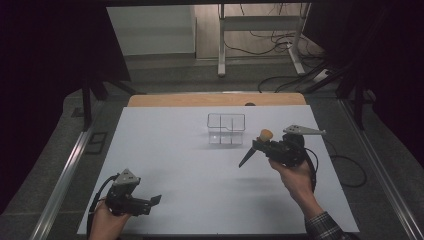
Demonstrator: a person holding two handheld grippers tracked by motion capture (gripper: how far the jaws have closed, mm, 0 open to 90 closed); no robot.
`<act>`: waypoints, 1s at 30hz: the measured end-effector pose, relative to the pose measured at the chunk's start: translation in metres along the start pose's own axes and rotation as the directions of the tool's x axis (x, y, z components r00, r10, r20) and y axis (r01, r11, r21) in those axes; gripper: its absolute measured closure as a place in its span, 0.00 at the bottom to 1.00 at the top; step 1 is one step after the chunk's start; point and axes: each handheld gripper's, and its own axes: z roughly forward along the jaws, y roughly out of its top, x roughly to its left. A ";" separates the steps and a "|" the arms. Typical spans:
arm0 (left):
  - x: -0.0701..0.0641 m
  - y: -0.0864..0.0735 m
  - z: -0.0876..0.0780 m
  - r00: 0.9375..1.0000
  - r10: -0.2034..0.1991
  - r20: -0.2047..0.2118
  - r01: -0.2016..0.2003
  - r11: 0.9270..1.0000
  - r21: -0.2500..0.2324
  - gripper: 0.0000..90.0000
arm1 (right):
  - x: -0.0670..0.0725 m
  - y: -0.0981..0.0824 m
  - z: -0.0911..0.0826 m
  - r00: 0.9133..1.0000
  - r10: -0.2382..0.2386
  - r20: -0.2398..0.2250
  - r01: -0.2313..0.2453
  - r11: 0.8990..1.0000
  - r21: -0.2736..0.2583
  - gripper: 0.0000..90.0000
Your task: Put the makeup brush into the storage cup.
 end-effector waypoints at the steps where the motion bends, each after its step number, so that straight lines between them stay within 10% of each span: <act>1: 0.000 0.000 0.000 1.000 0.000 -0.002 0.000 1.000 0.001 0.03 | -0.001 0.000 0.000 1.000 0.004 0.001 -0.004 1.000 0.000 0.81; 30: 0.004 -0.008 -0.004 0.999 -0.015 -0.028 0.016 1.000 0.010 0.03 | -0.019 0.014 0.000 1.000 0.024 0.019 -0.024 1.000 -0.005 0.81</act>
